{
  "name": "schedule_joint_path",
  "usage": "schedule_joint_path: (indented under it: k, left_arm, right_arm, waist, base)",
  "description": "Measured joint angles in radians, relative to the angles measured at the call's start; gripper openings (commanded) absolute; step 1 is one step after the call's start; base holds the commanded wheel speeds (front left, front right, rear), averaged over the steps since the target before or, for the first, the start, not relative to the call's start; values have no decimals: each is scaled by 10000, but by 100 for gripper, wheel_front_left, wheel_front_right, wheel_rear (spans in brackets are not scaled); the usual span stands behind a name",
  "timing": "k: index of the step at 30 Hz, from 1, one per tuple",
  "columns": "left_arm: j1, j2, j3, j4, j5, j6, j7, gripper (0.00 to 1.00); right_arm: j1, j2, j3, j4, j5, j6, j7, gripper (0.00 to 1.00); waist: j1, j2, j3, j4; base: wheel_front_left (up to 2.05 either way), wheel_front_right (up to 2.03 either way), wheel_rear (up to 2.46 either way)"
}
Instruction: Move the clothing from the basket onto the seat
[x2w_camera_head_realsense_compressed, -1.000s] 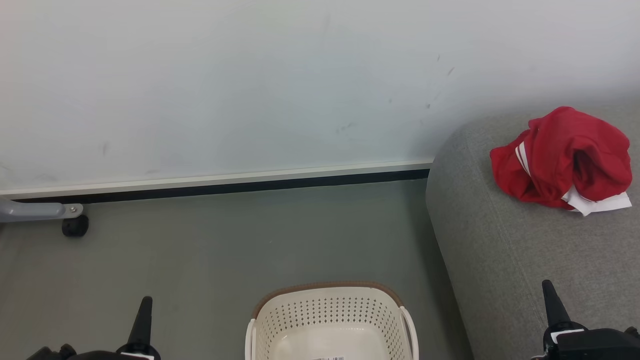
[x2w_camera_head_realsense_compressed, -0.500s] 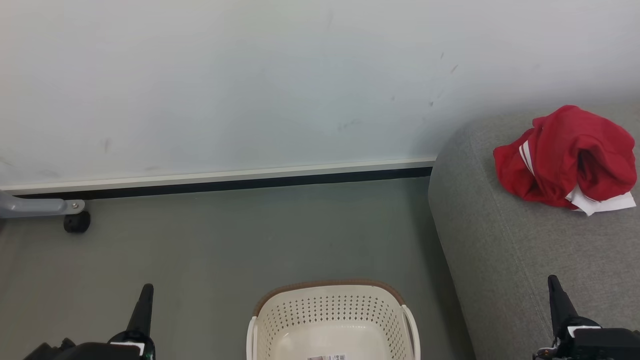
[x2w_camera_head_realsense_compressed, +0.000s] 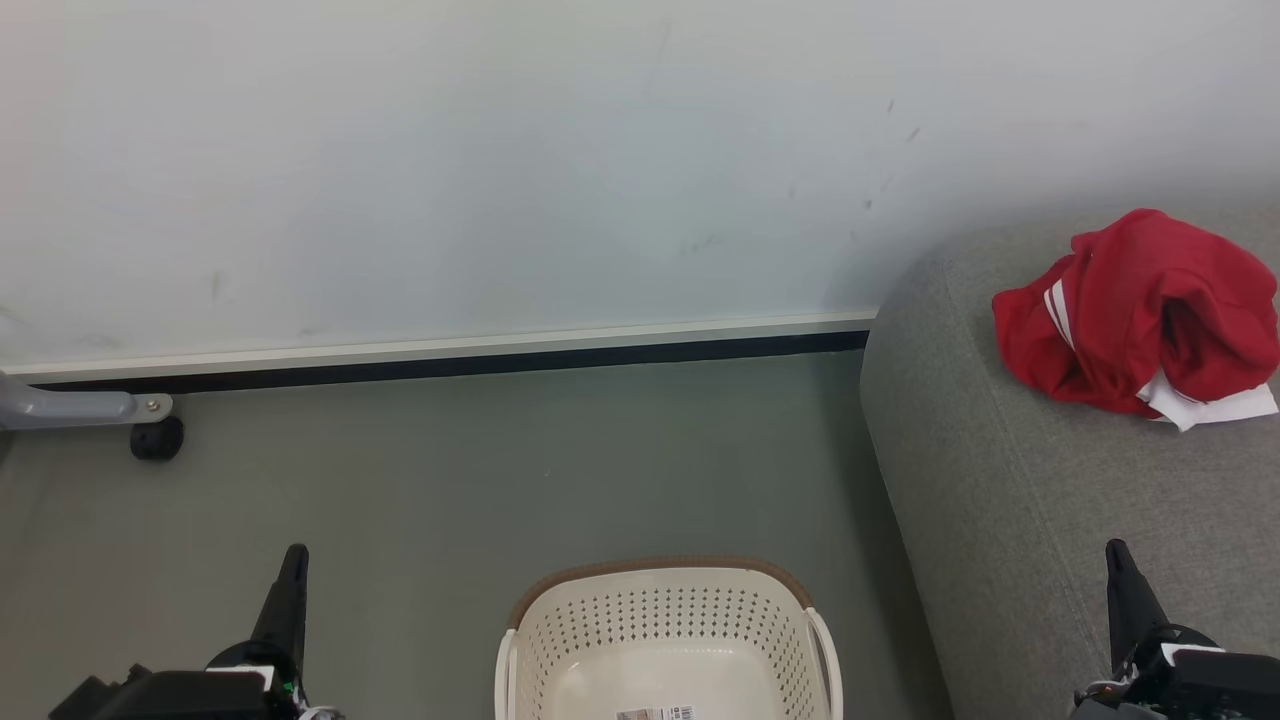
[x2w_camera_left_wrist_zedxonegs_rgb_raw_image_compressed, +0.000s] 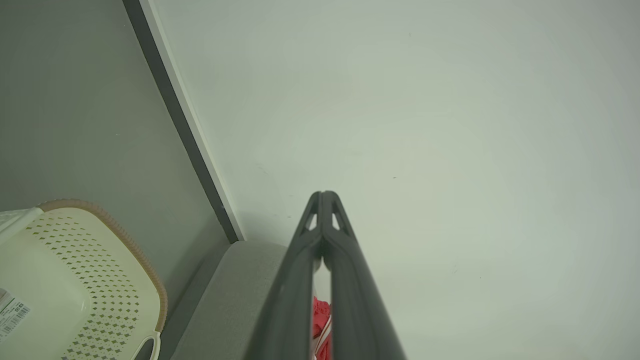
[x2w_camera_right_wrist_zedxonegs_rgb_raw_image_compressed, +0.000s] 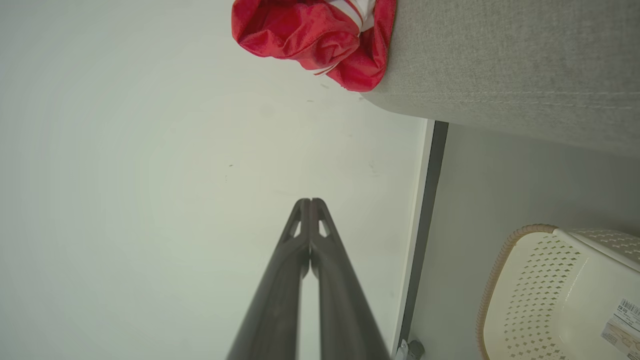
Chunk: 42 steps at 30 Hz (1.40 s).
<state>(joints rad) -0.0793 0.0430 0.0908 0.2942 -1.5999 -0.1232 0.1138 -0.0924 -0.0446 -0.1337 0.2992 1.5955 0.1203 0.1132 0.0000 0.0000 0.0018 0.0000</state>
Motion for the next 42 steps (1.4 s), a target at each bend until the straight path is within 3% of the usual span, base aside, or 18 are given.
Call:
schedule_joint_path:
  k: [42]
  left_arm:
    - [0, 0, 4, 13, -6, 0, 0, 0]
  right_arm:
    - [1, 4, 0, 0, 2, 0, 0, 0]
  waist:
    - [0, 0, 0, 0]
  base:
    - [0, 0, 0]
